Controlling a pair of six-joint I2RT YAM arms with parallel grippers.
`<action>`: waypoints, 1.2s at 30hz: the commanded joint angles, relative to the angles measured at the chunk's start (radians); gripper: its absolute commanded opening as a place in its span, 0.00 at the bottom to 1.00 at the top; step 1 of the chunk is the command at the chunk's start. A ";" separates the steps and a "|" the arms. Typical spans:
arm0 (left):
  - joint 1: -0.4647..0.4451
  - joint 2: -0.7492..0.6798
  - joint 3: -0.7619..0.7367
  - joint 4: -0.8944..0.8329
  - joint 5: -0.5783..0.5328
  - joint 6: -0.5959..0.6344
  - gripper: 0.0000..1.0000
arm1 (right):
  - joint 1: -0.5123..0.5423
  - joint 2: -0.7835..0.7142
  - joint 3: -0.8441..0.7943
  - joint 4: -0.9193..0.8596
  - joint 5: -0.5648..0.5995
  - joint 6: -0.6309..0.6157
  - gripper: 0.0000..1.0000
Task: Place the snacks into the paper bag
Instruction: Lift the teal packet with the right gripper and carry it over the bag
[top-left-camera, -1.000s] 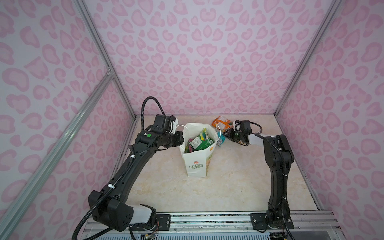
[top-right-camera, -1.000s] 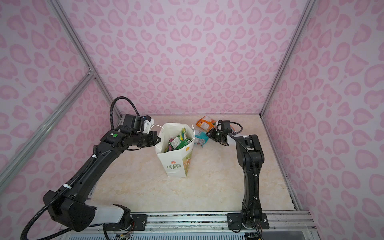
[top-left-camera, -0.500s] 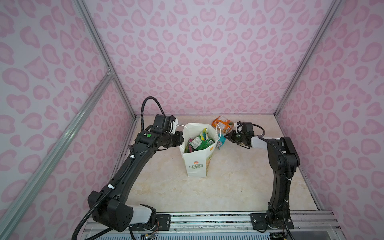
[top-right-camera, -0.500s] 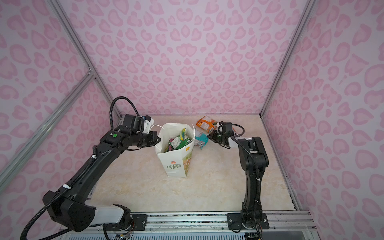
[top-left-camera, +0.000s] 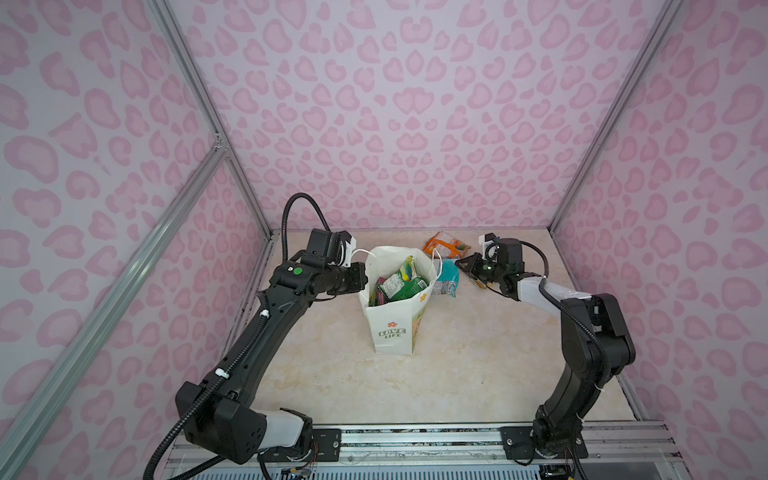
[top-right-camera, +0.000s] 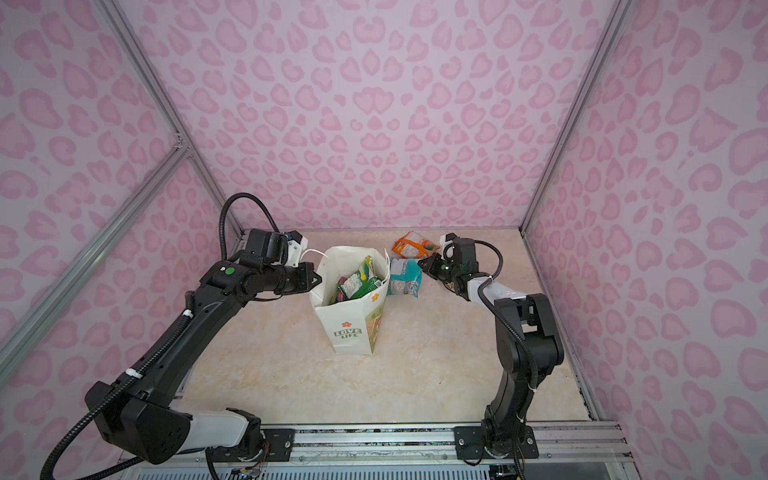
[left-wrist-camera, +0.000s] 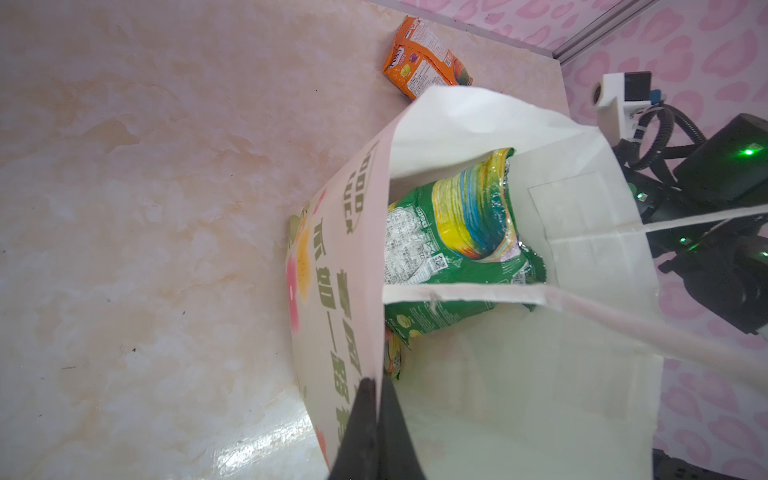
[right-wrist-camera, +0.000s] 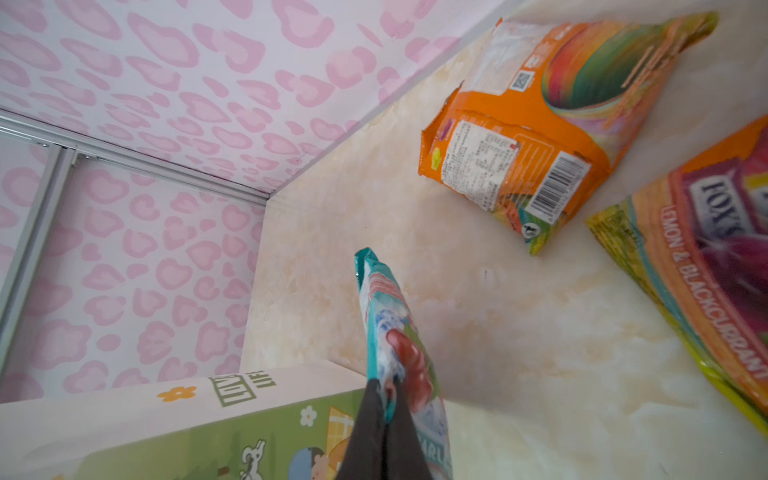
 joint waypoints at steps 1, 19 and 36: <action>0.001 -0.008 0.006 0.023 0.006 0.006 0.05 | 0.000 -0.053 -0.012 0.011 0.011 0.003 0.00; 0.002 -0.002 0.004 0.021 0.005 0.003 0.05 | 0.004 -0.361 -0.055 -0.080 0.058 0.041 0.00; 0.001 0.005 0.004 0.021 0.012 0.001 0.05 | 0.132 -0.528 0.244 -0.271 0.215 -0.025 0.00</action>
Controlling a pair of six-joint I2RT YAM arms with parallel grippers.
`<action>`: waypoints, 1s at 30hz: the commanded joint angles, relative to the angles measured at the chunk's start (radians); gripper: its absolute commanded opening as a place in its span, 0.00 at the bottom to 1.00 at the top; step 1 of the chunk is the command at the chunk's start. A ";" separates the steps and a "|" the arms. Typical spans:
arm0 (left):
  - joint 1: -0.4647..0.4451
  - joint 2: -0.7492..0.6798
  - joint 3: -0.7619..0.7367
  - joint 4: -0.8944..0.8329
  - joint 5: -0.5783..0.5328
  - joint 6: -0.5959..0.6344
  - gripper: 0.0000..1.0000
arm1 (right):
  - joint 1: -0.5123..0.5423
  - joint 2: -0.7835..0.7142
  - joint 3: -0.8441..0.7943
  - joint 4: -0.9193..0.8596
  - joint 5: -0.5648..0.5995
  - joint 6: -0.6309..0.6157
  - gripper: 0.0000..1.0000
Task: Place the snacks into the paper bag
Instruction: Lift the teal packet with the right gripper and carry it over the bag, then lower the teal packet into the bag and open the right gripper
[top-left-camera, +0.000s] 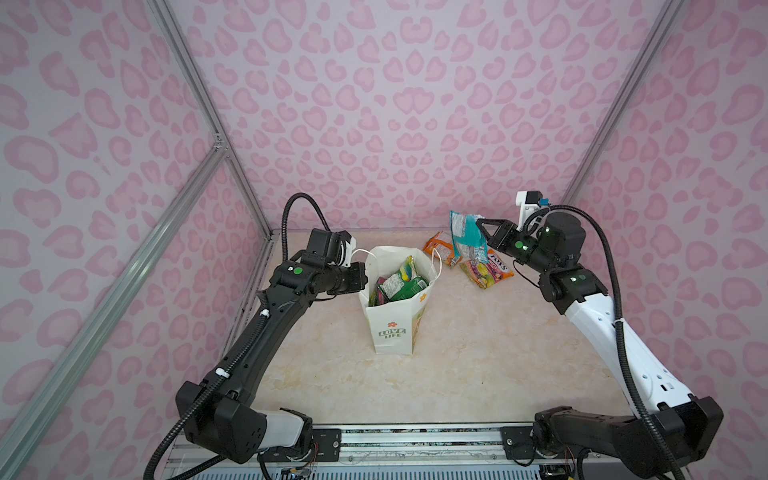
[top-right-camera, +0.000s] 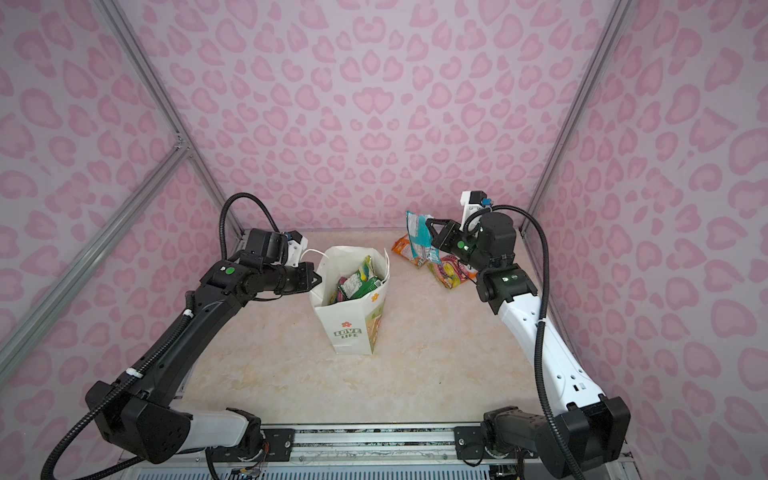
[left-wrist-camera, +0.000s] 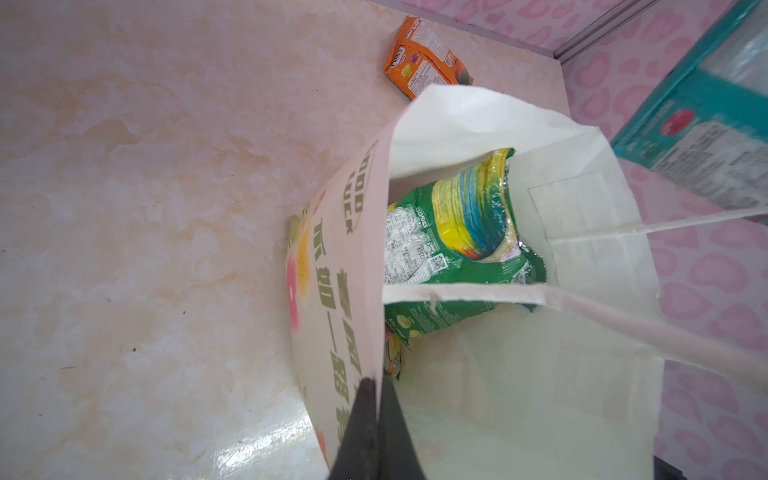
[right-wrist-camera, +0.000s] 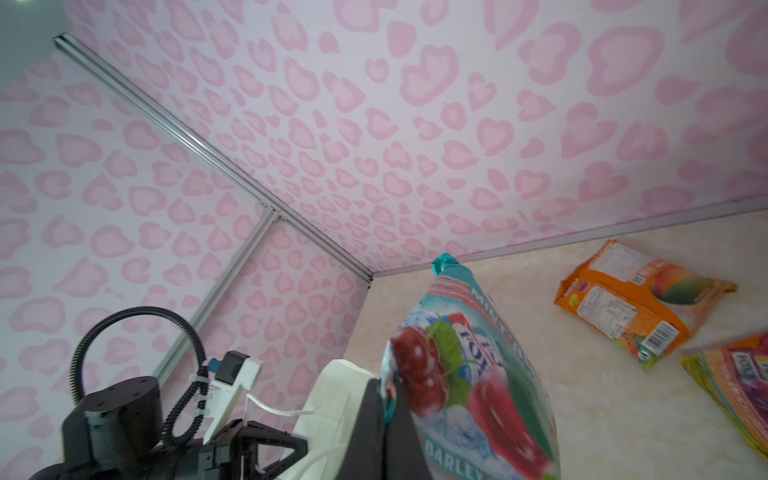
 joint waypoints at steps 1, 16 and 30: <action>0.002 0.003 0.003 0.021 0.012 0.001 0.05 | 0.043 -0.008 0.069 -0.008 0.061 -0.040 0.00; 0.001 0.008 0.006 0.018 0.004 0.005 0.05 | 0.373 0.156 0.446 -0.092 0.076 -0.148 0.00; 0.002 0.008 0.006 0.017 0.016 0.002 0.05 | 0.477 0.119 0.208 -0.140 0.103 -0.159 0.00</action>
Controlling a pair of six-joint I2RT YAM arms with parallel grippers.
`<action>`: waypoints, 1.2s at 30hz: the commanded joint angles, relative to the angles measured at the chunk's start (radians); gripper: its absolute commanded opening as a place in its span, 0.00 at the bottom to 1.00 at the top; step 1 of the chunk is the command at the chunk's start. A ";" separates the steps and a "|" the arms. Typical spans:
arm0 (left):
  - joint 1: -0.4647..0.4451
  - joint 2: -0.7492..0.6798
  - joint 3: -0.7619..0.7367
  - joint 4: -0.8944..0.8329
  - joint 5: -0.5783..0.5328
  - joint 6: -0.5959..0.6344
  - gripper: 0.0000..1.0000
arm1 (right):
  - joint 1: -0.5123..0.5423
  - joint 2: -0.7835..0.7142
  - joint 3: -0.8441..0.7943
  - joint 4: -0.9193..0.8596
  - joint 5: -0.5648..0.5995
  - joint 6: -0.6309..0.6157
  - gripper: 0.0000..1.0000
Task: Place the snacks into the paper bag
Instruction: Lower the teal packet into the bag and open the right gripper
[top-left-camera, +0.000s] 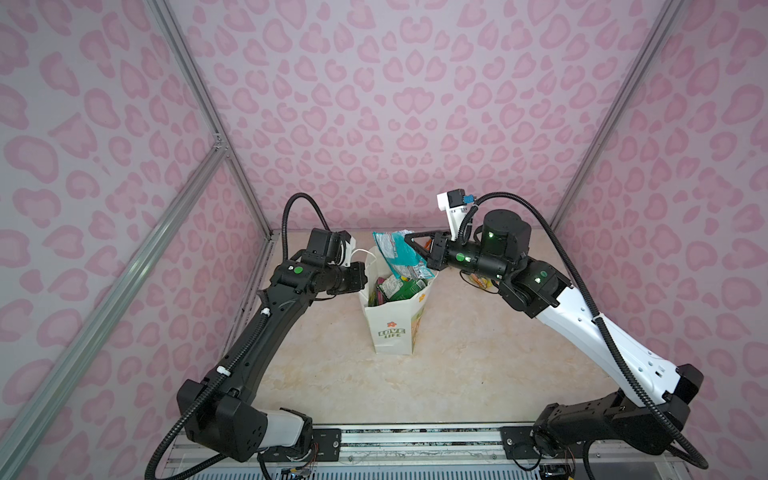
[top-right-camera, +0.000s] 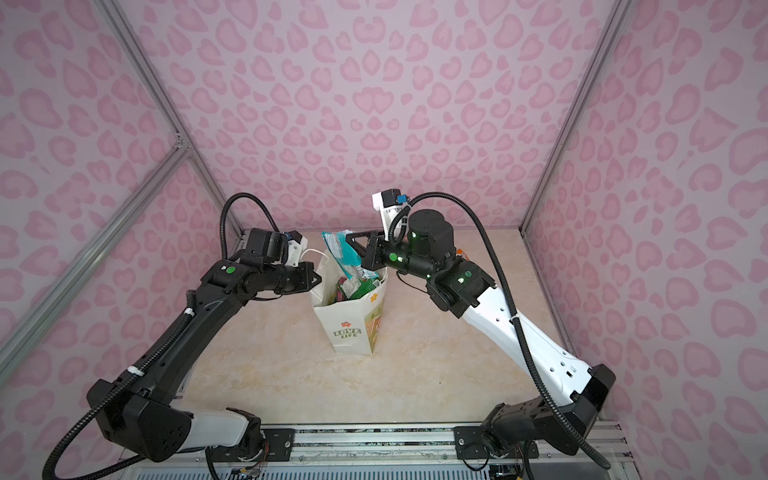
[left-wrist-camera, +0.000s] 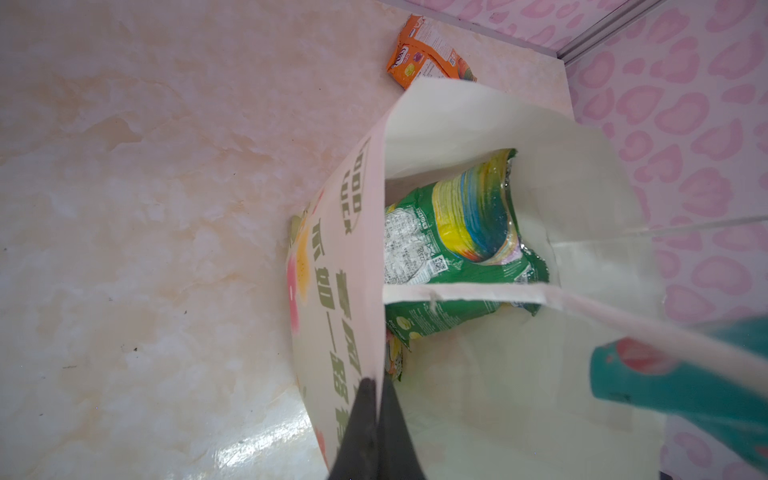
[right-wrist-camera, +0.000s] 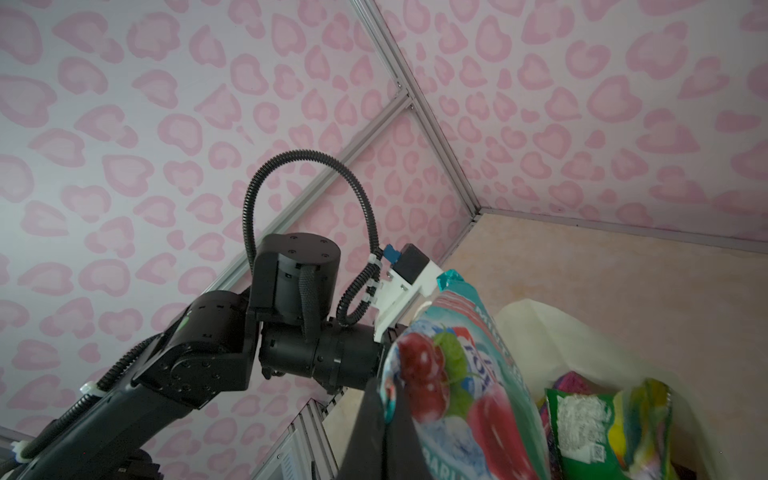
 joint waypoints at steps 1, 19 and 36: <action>0.001 0.001 0.006 0.016 0.016 0.001 0.05 | 0.002 -0.006 -0.044 0.028 -0.006 -0.009 0.00; 0.001 -0.002 0.007 0.015 0.012 0.001 0.05 | 0.012 0.133 0.017 -0.167 -0.067 -0.089 0.00; 0.001 -0.003 0.007 0.015 0.008 0.003 0.05 | 0.013 0.332 0.203 -0.268 -0.155 -0.142 0.00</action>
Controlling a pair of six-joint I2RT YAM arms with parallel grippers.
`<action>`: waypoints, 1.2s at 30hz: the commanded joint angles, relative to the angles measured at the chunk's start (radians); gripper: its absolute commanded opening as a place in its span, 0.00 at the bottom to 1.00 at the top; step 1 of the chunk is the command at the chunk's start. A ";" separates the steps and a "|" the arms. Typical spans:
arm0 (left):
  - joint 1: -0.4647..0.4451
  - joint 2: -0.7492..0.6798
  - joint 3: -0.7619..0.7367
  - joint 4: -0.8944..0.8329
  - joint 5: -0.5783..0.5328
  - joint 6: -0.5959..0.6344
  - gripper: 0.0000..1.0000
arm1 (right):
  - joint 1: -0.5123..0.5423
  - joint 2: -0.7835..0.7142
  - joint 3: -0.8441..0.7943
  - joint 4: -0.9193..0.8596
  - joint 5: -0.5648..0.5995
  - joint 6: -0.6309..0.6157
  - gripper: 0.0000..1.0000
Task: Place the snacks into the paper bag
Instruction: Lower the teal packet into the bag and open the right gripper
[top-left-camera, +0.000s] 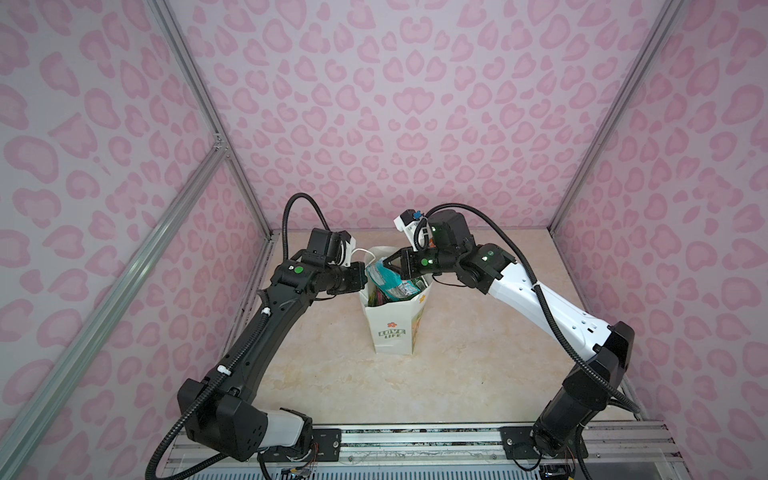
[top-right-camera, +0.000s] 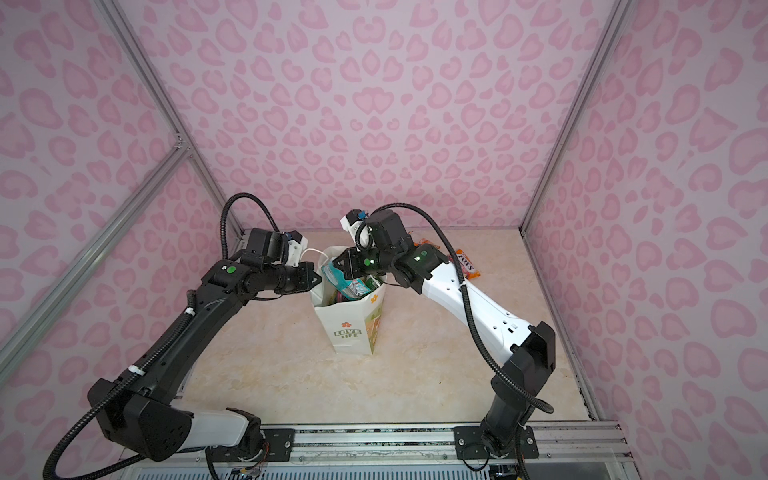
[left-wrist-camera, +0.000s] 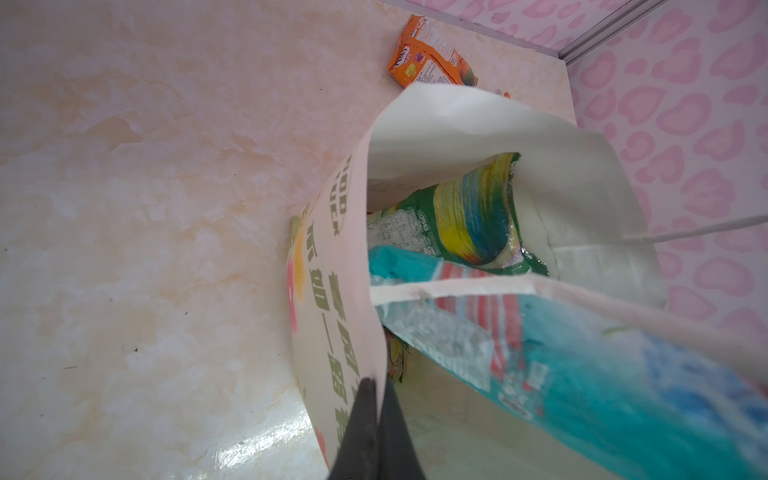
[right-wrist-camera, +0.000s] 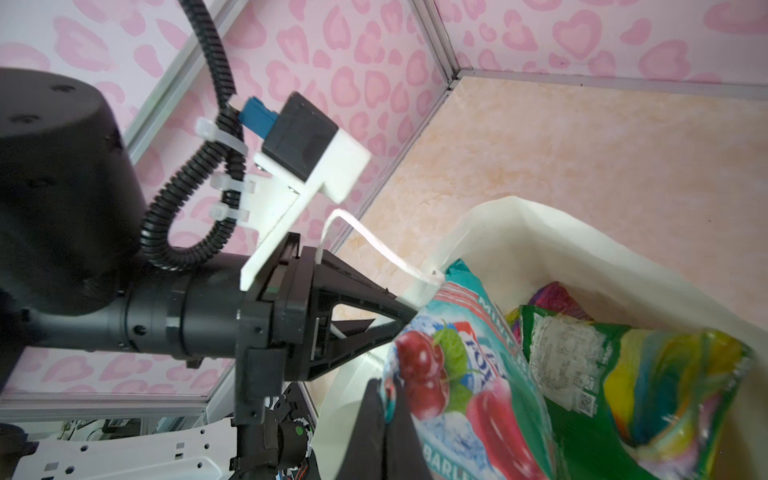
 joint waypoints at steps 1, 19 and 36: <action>0.001 -0.007 0.007 0.014 0.009 0.003 0.05 | 0.002 0.010 -0.012 0.006 -0.038 -0.021 0.00; 0.001 -0.006 0.009 0.012 0.001 0.003 0.05 | -0.046 0.018 -0.099 -0.173 0.042 -0.128 0.00; 0.001 0.000 0.009 0.011 -0.002 0.003 0.05 | 0.015 0.020 0.076 -0.247 0.211 -0.207 0.64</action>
